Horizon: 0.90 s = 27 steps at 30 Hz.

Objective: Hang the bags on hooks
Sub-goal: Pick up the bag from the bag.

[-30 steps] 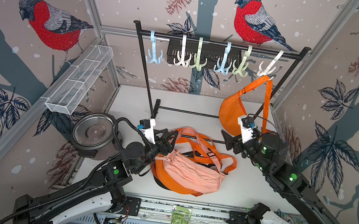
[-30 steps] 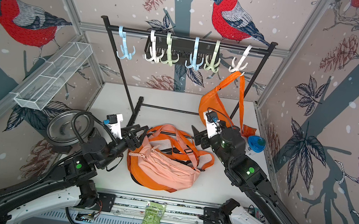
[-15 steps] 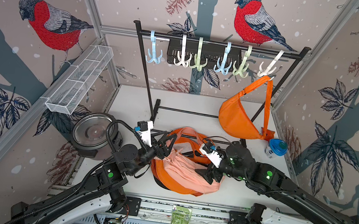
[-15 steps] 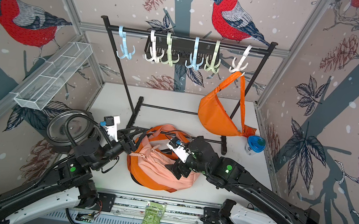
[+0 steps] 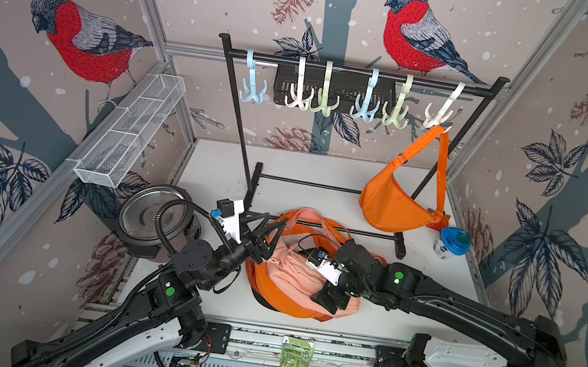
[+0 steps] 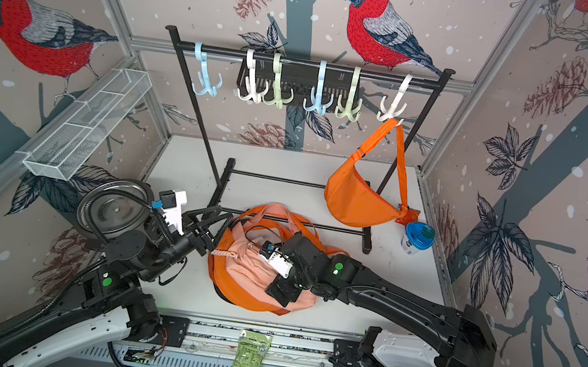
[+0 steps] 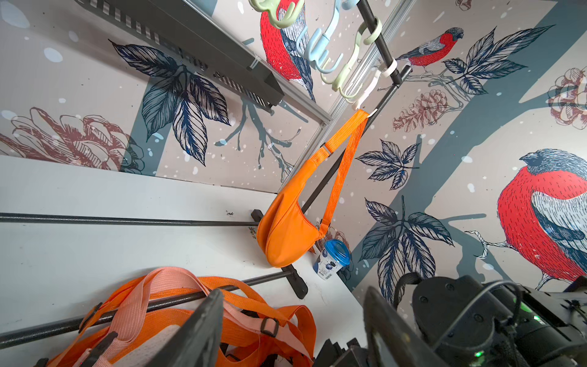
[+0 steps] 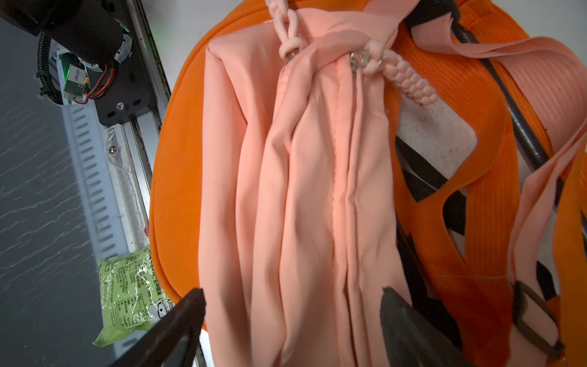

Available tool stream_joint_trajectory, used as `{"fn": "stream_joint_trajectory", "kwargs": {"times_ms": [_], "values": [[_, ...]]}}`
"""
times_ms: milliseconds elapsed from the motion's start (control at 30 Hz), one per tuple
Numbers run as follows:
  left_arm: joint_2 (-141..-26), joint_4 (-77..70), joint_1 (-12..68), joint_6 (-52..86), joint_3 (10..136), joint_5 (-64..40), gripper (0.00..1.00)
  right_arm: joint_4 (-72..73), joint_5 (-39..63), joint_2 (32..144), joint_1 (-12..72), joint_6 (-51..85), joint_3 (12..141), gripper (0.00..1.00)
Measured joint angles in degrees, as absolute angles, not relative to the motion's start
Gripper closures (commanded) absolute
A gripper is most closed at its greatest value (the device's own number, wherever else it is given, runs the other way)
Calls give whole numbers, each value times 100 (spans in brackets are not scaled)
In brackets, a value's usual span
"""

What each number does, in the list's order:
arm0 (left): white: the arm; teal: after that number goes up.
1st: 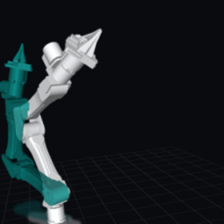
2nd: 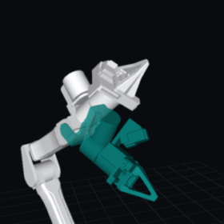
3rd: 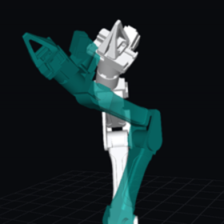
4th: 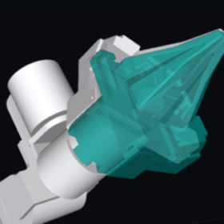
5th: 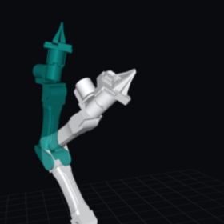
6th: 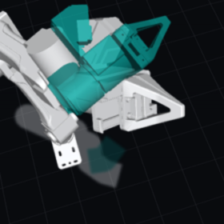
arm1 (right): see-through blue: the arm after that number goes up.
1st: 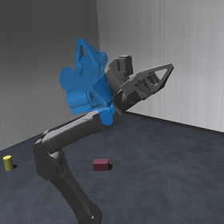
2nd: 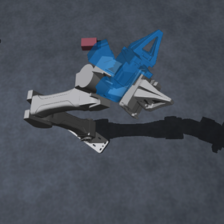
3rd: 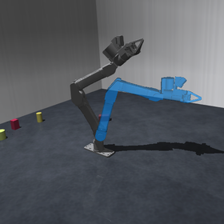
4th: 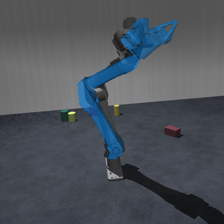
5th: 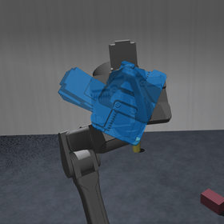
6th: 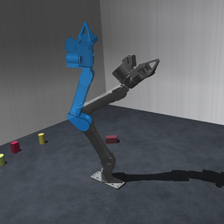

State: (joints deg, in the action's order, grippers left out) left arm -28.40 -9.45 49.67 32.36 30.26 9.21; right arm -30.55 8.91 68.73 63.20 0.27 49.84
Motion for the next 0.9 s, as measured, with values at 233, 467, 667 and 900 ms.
{"fn": "stream_joint_trajectory", "kwargs": {"times_ms": [233, 467, 667, 900], "values": [[-2711, -768, 4967, 3205, 3035, 952, 31, -3100, 858, 7345, 6442, 27, 5188, 69], [-2585, -707, 4967, 3210, 3046, 965, 31, -3127, 696, 7387, 6486, 119, 5334, 95], [-2536, -770, 4967, 3234, 3166, 897, 31, -3074, 309, 7030, 6484, 139, 5459, 97], [-2602, -873, 4967, 3264, 3208, 611, 30, -2598, -281, 6093, 6357, 224, 5446, 96]]}}
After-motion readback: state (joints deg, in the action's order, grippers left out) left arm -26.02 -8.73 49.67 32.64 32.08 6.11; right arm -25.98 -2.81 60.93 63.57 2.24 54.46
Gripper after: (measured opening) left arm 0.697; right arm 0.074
